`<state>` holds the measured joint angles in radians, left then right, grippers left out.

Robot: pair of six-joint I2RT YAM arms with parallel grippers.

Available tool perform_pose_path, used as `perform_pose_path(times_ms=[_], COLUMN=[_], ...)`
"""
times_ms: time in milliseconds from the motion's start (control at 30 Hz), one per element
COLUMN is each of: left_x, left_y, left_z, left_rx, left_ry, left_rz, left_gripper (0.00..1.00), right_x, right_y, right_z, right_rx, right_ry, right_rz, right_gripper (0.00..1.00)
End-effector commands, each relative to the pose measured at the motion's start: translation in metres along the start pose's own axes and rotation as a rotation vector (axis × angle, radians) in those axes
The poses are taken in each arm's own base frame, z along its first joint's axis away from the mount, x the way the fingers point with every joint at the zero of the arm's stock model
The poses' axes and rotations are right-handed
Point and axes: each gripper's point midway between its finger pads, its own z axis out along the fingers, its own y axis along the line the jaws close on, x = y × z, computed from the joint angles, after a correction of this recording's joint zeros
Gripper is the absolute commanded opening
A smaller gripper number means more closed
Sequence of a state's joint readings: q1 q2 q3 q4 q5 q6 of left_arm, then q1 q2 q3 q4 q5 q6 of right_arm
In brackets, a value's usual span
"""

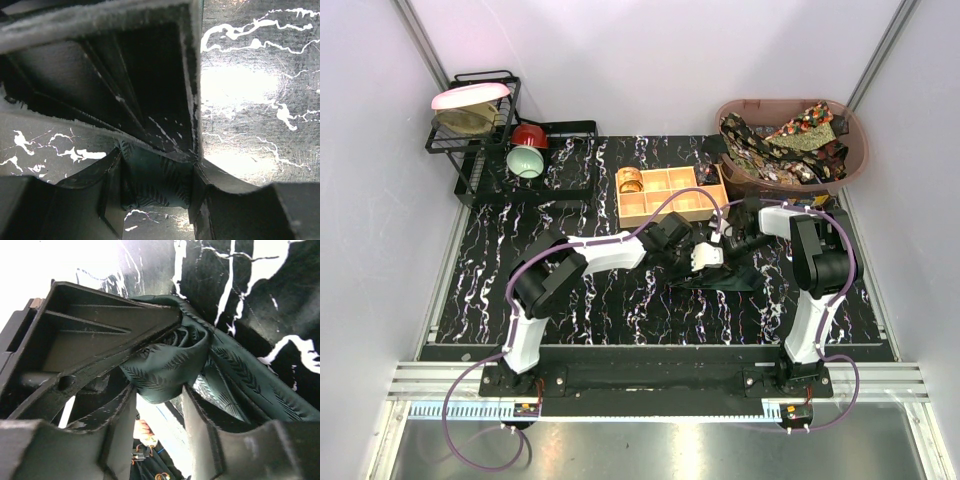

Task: Roll the ties
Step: Roll the tie at the center of the board.

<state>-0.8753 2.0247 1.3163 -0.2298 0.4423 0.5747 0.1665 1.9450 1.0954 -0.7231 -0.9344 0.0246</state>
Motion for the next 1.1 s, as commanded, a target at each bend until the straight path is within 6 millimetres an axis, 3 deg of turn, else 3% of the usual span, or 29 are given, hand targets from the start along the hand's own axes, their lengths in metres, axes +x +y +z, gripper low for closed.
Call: perform_pose_path(times_ms=[0,33,100,267,333,633,800,933,967,1067], left_x=[0.043,0.043,0.042,0.042,0.042,0.042,0.039,0.040,0.040,0.040], left_y=[-0.012,-0.013,-0.012,-0.014,-0.015,-0.015,-0.013,-0.014,-0.013,-0.011], left_z=[0.009,0.010,0.009,0.008,0.008,0.007,0.008,0.009,0.009,0.007], left_rx=[0.031,0.033,0.029,0.039,0.043,0.043,0.039,0.042,0.035,0.028], left_ry=[0.140,0.139,0.134,0.135,0.135,0.134,0.130,0.129,0.130,0.118], left_rz=[-0.062,-0.062,-0.055,-0.048,-0.051,-0.056,-0.056,-0.061,-0.064,-0.091], left_gripper=[0.41,0.42,0.42,0.42,0.42,0.42,0.42,0.43,0.43,0.52], right_x=[-0.010,-0.012,-0.016,-0.025,-0.027,-0.038,-0.031,-0.028,-0.026,-0.022], right_y=[0.007,0.004,0.003,0.000,0.002,-0.003,0.000,0.000,-0.002,-0.015], right_z=[-0.002,0.001,0.002,0.000,-0.002,-0.007,-0.005,-0.003,-0.002,-0.001], right_rx=[0.006,0.009,0.012,0.041,0.038,0.060,0.040,0.036,0.041,0.098], right_ry=[-0.037,-0.032,-0.032,-0.045,-0.048,-0.061,-0.053,-0.046,-0.043,-0.036], right_rz=[-0.047,-0.035,-0.026,-0.022,-0.031,-0.056,-0.052,-0.036,-0.031,-0.009], right_gripper=[0.39,0.31,0.29,0.45,0.46,0.43,0.41,0.27,0.00,0.00])
